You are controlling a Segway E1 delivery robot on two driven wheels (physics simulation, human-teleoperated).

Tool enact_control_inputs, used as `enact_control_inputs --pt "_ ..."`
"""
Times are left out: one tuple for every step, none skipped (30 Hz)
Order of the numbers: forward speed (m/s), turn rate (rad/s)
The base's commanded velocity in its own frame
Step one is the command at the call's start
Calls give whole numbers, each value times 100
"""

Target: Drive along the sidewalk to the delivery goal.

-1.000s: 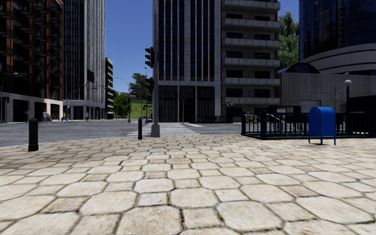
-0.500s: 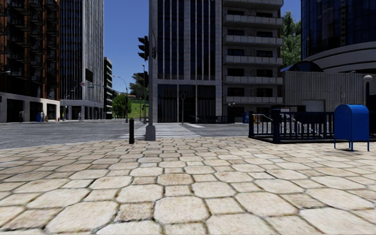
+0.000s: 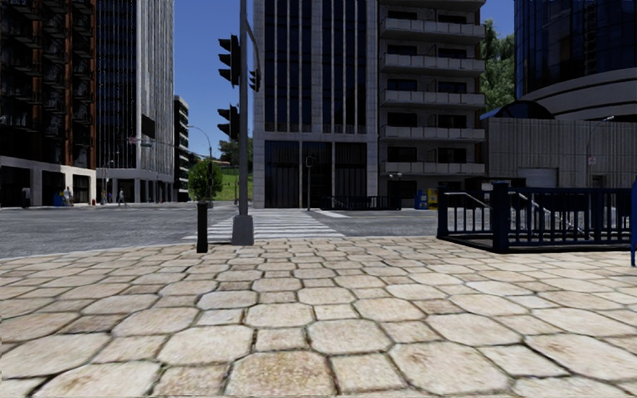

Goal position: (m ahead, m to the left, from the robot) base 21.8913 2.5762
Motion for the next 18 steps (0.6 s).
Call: enact_control_inputs --pt "200 0" --pt "200 0" --pt "200 0" --pt "200 0" --pt "200 0" --pt "200 0" --pt "200 0" --pt "200 0" --pt "200 0" --pt "200 0" --pt "200 0" --pt "200 0" --pt "200 0" --pt "200 0" --pt "200 0" --pt "200 0" --pt "200 0" --pt "200 0"
